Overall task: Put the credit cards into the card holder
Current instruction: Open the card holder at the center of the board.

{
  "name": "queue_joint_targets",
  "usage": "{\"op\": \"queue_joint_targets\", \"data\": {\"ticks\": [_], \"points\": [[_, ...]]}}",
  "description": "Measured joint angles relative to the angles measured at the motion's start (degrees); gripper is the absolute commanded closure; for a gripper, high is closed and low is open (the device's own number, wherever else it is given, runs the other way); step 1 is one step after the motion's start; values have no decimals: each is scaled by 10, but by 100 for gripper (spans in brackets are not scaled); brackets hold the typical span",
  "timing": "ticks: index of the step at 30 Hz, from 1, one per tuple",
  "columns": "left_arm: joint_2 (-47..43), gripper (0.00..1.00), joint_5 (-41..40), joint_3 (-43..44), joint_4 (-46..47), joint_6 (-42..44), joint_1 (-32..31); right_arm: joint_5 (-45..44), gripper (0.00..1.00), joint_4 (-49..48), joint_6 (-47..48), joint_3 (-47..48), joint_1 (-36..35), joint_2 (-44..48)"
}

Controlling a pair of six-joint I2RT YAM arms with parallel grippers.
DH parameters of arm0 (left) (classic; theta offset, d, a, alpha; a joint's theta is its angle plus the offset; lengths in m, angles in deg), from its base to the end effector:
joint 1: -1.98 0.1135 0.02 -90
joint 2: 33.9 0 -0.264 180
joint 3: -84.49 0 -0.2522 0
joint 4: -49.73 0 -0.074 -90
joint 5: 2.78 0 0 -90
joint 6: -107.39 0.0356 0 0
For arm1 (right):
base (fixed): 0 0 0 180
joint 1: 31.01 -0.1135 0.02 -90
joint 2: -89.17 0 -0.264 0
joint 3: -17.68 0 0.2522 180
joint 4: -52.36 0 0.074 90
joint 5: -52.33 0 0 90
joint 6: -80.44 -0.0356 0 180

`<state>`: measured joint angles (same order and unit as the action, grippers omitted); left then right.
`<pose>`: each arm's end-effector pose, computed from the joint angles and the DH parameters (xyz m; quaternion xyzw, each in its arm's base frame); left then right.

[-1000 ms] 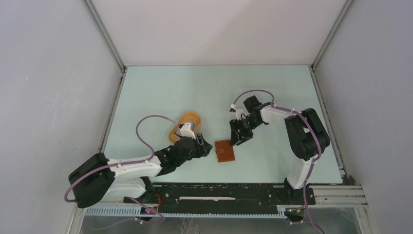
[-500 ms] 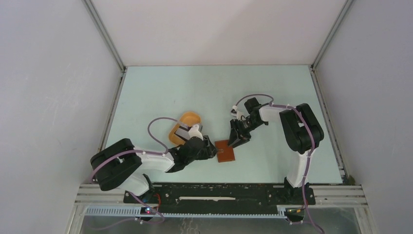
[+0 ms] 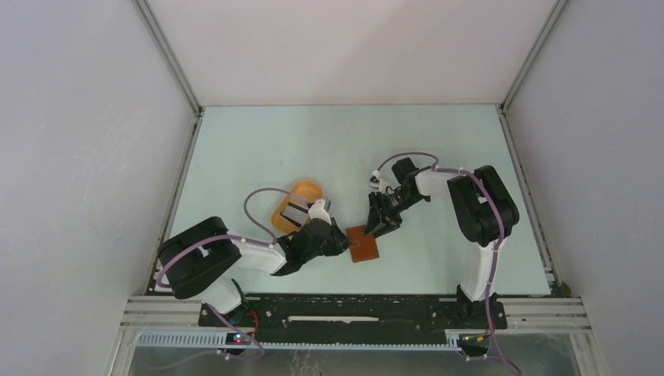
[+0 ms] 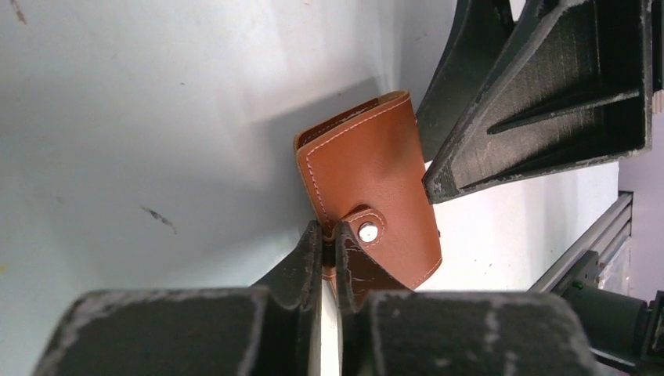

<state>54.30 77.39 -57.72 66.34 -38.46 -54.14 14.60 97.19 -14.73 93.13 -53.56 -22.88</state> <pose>0.1517 -0.2150 0.1223 -0.0383 0.8790 -0.3467 0.3252 0.2994 0.1548 0.1131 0.1678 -0.8800 -0.4425 0.0401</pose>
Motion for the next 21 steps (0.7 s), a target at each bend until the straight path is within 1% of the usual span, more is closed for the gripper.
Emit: {"op": "queue_joint_targets", "data": {"ticks": [1,4,8,10,12,16,18,21], "points": [[0,100,0,0,4,3,0,3,39,1,2,0,1,0],[-1,100,0,-3,25,16,0,9,33,6,13,3,5,0],[-20,100,11,-34,102,58,0,30,20,14,39,6,12,1],[-37,100,16,-52,142,87,-1,42,18,18,56,6,17,5],[-57,100,27,-69,179,122,-1,50,18,23,74,6,20,13],[-89,100,57,-85,225,186,-1,75,19,33,114,6,23,49],[-100,100,78,-87,241,210,-1,97,24,40,141,6,23,76],[-115,100,115,-88,256,238,6,120,37,50,175,6,19,111]]}}
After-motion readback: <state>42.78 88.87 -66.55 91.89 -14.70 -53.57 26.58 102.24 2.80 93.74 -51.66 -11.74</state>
